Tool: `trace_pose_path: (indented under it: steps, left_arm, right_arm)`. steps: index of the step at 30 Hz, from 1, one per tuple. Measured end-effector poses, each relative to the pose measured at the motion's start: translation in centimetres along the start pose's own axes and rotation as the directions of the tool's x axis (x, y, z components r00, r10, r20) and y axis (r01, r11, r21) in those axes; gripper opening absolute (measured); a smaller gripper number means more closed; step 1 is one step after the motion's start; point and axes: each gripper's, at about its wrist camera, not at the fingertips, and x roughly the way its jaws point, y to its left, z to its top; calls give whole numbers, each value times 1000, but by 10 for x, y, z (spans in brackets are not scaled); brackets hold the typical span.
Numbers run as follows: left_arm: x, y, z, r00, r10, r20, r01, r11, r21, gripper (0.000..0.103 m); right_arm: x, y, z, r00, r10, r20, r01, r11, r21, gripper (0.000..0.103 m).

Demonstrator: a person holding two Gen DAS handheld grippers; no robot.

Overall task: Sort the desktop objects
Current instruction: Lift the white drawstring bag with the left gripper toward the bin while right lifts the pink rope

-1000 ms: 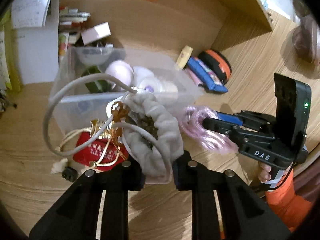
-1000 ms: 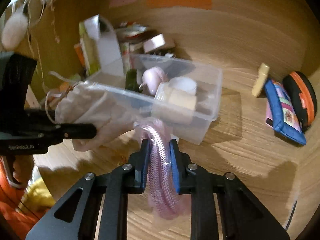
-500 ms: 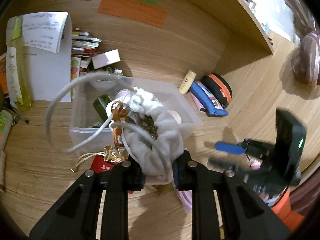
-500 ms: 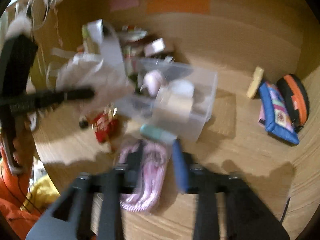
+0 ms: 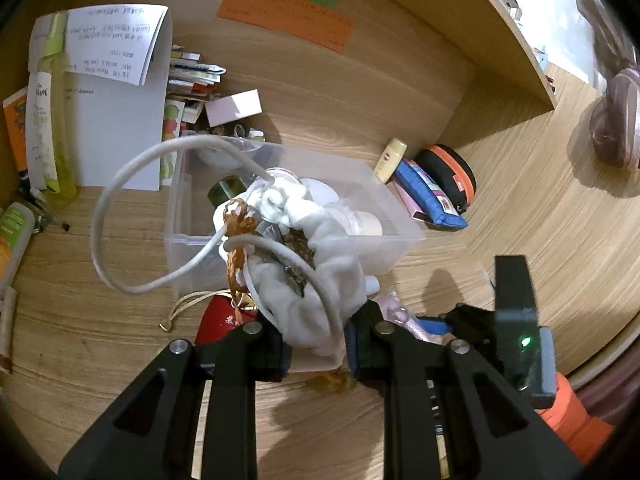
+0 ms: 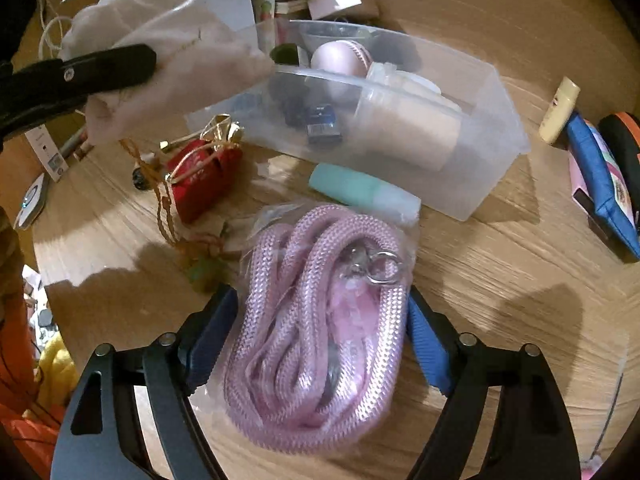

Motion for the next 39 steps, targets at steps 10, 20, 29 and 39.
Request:
trace_pose_path:
  steps: [10, 20, 29, 39]
  left_arm:
    - [-4, 5, 12, 999, -2, 40, 2, 1000, -18, 20]
    - [3, -1, 28, 998, 20, 61, -22, 1000, 19, 20]
    - [18, 4, 36, 991, 113, 77, -117, 992, 47, 24]
    - [30, 34, 47, 989, 130, 66, -130, 991, -3, 32]
  right_arm:
    - [-26, -20, -5, 994, 31, 108, -38, 997, 67, 51]
    - [-80, -35, 16, 963, 37, 266, -69, 991, 113, 51]
    - [-84, -52, 49, 947, 22, 322, -78, 983, 164, 51]
    - [-63, -55, 93, 941, 16, 338, -81, 981, 178, 51]
